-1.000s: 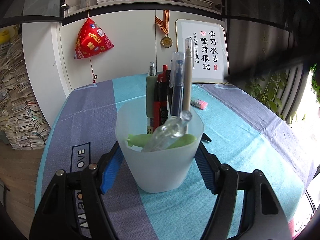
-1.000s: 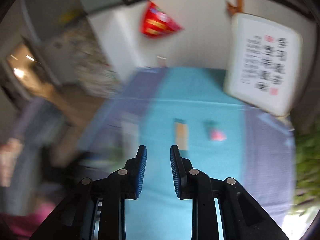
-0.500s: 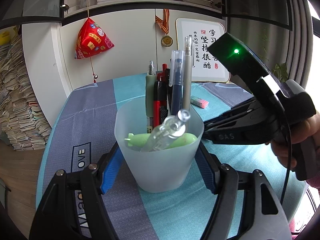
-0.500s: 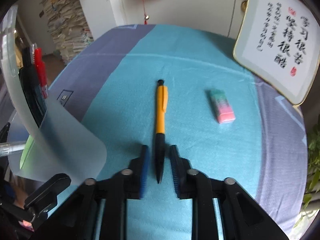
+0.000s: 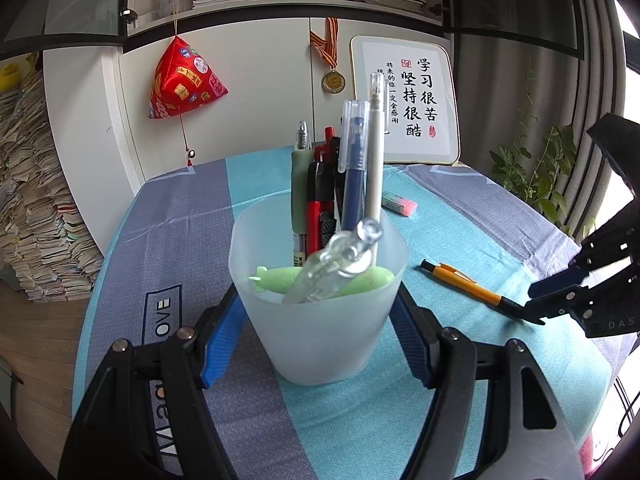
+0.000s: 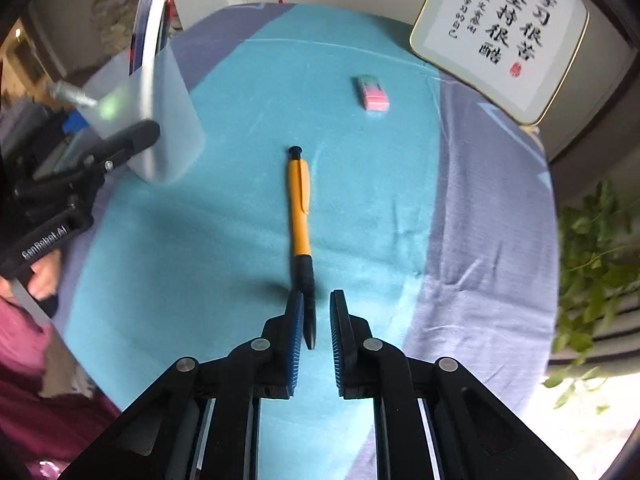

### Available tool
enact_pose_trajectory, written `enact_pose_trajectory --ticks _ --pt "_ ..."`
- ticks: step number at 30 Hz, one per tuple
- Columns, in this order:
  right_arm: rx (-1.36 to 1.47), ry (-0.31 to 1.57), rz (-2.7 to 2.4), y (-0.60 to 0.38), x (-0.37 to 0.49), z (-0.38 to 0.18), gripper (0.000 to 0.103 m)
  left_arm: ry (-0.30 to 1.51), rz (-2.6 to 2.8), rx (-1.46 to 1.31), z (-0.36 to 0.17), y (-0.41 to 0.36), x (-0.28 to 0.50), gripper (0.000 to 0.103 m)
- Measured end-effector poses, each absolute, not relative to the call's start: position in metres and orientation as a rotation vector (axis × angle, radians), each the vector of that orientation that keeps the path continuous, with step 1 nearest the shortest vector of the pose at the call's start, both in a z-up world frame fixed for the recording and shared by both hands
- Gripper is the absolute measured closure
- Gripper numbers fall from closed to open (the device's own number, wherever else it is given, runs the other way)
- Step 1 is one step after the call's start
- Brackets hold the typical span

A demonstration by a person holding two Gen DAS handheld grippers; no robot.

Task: Organize stationery
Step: 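Lift the orange pencil and lower it into the cup, open right gripper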

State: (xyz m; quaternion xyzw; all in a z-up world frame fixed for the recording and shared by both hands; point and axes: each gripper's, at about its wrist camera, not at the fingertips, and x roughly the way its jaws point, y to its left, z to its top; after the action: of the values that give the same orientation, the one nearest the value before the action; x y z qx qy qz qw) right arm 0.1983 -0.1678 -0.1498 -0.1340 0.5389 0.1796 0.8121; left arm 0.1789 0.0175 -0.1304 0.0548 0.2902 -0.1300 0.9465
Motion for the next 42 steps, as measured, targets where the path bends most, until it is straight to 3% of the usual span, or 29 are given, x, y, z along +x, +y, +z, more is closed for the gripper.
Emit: enact_pose_trajectory --ticks 3,15,18,24,32,42 --pt "-0.276 1.096 0.397 -0.163 0.206 -0.144 0.065 0.591 -0.265 0.111 -0.131 0.018 0.179 0.034" --pt "-0.274 1.087 0.426 -0.124 0.276 -0.157 0.064 0.595 -0.282 0.09 -0.131 0.021 0.178 0.034" --pt "-0.267 1.097 0.412 -0.124 0.276 -0.161 0.089 0.595 -0.282 0.09 -0.131 0.02 0.178 0.034" --pt "-0.182 1.025 0.406 -0.134 0.258 -0.126 0.089 0.597 -0.281 0.092 -0.132 0.02 0.178 0.034" --pt "0.028 0.793 0.512 -0.157 0.215 -0.035 0.092 0.6 -0.274 0.103 -0.133 0.018 0.179 0.034" --pt "-0.047 0.608 0.587 -0.116 0.185 0.04 0.092 0.6 -0.269 0.11 -0.133 0.017 0.179 0.034"
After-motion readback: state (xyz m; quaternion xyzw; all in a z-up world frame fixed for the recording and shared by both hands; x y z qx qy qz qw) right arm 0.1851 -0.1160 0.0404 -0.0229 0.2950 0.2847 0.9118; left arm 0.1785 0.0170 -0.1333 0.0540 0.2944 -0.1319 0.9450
